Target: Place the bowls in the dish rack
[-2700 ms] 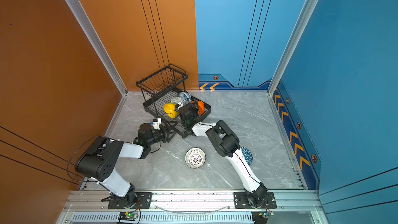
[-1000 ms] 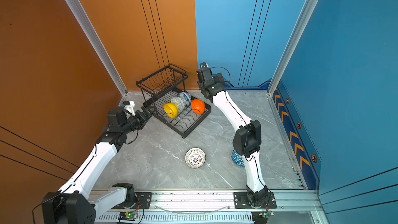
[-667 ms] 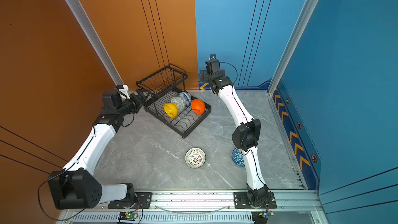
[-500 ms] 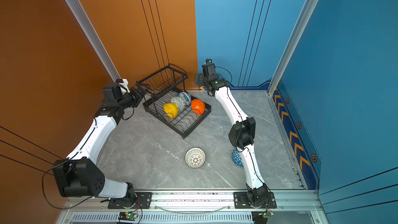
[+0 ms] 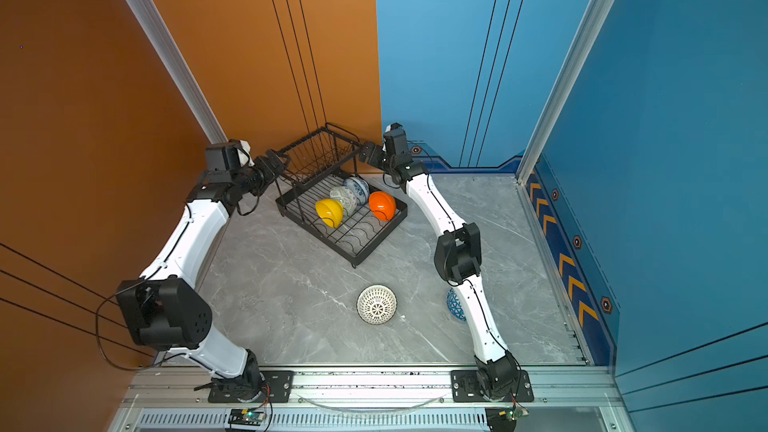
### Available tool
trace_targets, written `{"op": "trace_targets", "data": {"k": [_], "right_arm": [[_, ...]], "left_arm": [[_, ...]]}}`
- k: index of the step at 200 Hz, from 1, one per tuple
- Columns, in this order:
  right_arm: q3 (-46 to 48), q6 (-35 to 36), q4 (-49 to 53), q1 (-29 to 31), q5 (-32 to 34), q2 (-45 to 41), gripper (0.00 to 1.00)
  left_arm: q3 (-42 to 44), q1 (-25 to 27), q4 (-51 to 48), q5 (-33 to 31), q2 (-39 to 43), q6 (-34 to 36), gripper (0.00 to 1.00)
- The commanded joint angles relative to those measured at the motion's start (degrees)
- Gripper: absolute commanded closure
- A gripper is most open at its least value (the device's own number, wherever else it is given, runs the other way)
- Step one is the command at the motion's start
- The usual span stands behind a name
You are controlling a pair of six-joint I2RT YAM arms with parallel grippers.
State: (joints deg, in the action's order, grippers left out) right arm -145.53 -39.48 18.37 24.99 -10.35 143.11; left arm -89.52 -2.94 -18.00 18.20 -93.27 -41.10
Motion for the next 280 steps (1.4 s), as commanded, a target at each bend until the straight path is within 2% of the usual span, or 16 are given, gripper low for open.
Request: {"op": "trace_targets", "data": {"k": [1,27,30,39,73,104,123,144,162,183,203,220,260,280], "right_arm": [[-3.22,-4.56,-4.8,1.08,-2.39,1.53,0.0],[-3.37,-7.35,-7.99,1.71,-3.85,3.01,0.0],[-3.4,-7.81,-8.48,1.72,-4.01,3.22,0.0],[-3.39,-9.04,-10.1,1.94,-4.66,3.79,0.0],[-4.35,-11.21,-15.19,3.25,-5.0,5.72,0.0],[-5.86,-12.36,-15.96,3.83,-4.83,7.2,0.01],[-5.86,-12.87,-16.55,4.0,-4.86,7.57,0.03],[-5.84,-13.43,-17.87,4.32,-4.91,8.19,0.09],[-5.89,-13.43,-19.1,4.71,-4.8,8.24,0.19],[-5.98,-13.43,-20.12,5.04,-4.59,8.46,0.26],[-6.28,-13.22,-20.22,5.39,-4.6,8.59,0.29],[-6.34,-12.99,-20.47,5.59,-4.64,8.85,0.33],[-6.45,-12.92,-20.79,6.27,-4.99,9.06,0.48],[-6.43,-12.08,-20.46,6.54,-5.36,8.66,0.56]], "left_arm": [[-3.25,0.63,-3.87,-1.75,-2.13,3.09,0.06],[-6.37,1.43,-6.44,-2.83,-4.67,5.16,0.13],[-6.65,1.52,-6.58,-2.88,-4.83,5.3,0.18],[-7.03,1.91,-6.62,-3.01,-5.28,5.61,0.22],[-9.19,3.44,-7.97,-4.91,-6.69,7.1,0.29],[-10.32,3.98,-8.3,-5.3,-7.62,7.52,0.4],[-10.56,4.13,-8.46,-5.7,-7.88,7.89,0.42],[-10.51,4.17,-8.45,-5.81,-7.8,8.14,0.47],[-10.57,4.26,-8.46,-6.13,-7.79,8.39,0.5],[-10.92,4.18,-8.72,-6.22,-8.13,8.74,0.57],[-11.03,4.17,-8.81,-6.3,-8.24,8.93,0.58],[-11.03,4.26,-8.8,-6.26,-8.41,9.02,0.63],[-10.64,4.65,-8.79,-6.46,-8.09,9.37,0.72],[-10.42,4.79,-8.79,-6.63,-7.69,9.48,0.8]]}}
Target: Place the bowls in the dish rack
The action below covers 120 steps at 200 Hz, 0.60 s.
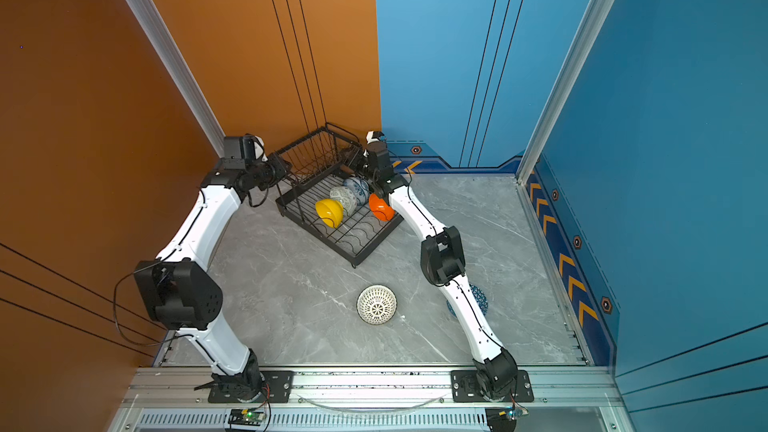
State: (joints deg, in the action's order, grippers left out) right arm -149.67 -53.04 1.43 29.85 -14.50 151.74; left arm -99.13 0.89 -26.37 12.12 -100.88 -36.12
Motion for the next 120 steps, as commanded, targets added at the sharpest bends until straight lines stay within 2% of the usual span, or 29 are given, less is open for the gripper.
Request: {"op": "trace_targets", "data": {"k": [1,26,68,120], "right_arm": [[-2.34,1.5,-3.49,1.74,-1.22,0.04,0.56],[-2.27,2.56,-3.15,1.97,-2.09,-0.89,0.71],[-1.85,5.24,-1.68,2.56,-3.16,-3.6,0.85],[2.96,8.87,2.36,3.88,-1.93,-10.18,0.87]], "left_arm": [[-0.8,0.96,-0.39,-0.58,-0.05,4.49,0.8],[-0.65,1.38,-0.43,-0.68,0.57,4.56,0.9],[0.32,1.66,-0.39,-1.29,3.03,4.64,1.0],[2.32,2.12,-0.86,-1.01,7.01,4.31,1.0]]}}
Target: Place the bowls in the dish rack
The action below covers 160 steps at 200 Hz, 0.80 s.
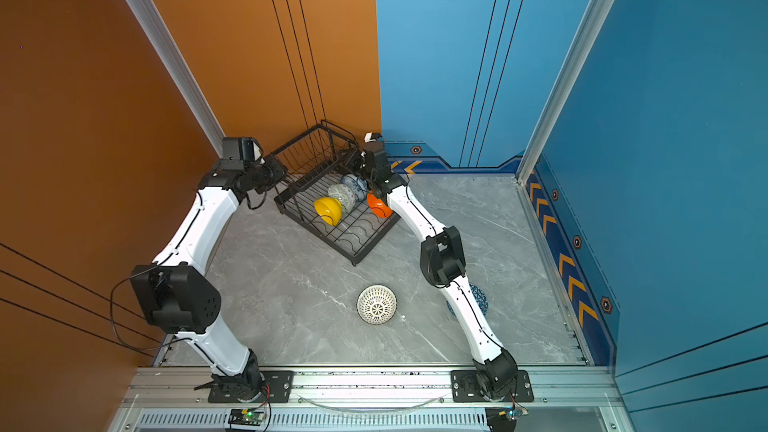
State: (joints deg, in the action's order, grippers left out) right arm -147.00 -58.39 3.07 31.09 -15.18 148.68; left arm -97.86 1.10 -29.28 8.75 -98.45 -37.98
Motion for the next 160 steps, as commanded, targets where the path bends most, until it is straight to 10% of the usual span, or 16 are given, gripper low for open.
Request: {"op": "trace_targets", "data": {"k": [1,160], "right_arm": [[0.34,14.38,0.89,2.69,-1.25,-7.19,0.87],[4.35,19.02,14.3,6.39,-1.68,-12.8,0.9]], "left_arm": [[1.12,1.89,2.04,2.38,4.63,6.16,1.0],[9.65,5.39,0.1,0.2,17.67,3.92,1.0]]}}
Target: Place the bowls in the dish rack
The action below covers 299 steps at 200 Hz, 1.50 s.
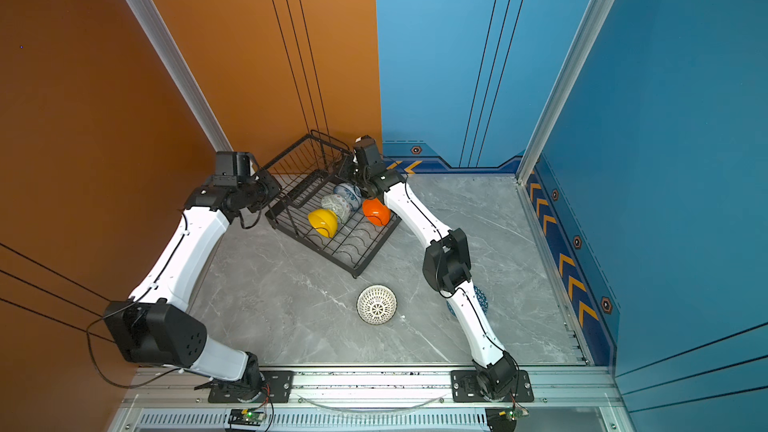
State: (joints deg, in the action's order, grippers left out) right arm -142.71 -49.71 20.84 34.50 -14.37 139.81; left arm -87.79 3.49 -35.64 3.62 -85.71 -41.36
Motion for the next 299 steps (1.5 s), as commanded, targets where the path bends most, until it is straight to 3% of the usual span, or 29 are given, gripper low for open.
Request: {"op": "trace_targets", "data": {"k": [1,27,36,59,75,90,113,129,207,234,270,299], "right_arm": [[0.16,10.34,-3.46,3.01,-2.5,-3.93,0.9],[0.32,10.84,-2.68,3.06,-3.73,-3.92,0.89],[0.31,11.15,-2.27,3.04,-3.58,-3.93,0.88],[0.25,11.18,-1.01,2.49,-3.12,-3.64,0.78],[0.27,11.3,-0.05,2.15,-3.14,-3.65,0.7],[0.41,12.08,0.81,1.82,-2.8,-4.0,0.6],[1.39,12.71,1.22,1.17,-2.42,-5.25,0.45],[2.28,13.31,1.23,0.84,-2.59,-6.44,0.34],[15.36,17.97,1.22,-0.9,-0.25,-18.44,0.01],[28.33,20.8,1.26,-2.19,4.32,-27.74,0.0],[45.21,28.73,8.96,-2.9,15.31,-39.85,0.0],[59.77,31.36,14.2,-3.47,17.76,-48.84,0.02]], "left_arm": [[-0.35,3.01,6.46,5.34,4.98,7.28,1.0],[1.07,3.26,6.53,4.74,5.97,7.25,1.0],[1.41,3.15,6.54,4.47,6.04,7.22,0.9],[1.74,2.97,6.55,4.38,5.82,7.35,0.88],[1.82,2.76,6.5,4.44,5.74,7.34,0.61],[1.92,2.45,6.52,4.36,6.0,7.38,0.53],[2.21,1.72,6.53,4.55,6.43,7.37,0.28],[2.77,1.26,6.47,4.44,7.03,7.39,0.0],[7.22,-0.49,5.14,4.02,12.61,7.86,0.02],[11.51,0.22,5.16,3.32,17.32,6.98,0.02],[19.35,6.65,5.68,0.32,25.66,6.02,0.02],[30.37,17.19,10.53,-1.68,29.85,2.48,0.02]]}}
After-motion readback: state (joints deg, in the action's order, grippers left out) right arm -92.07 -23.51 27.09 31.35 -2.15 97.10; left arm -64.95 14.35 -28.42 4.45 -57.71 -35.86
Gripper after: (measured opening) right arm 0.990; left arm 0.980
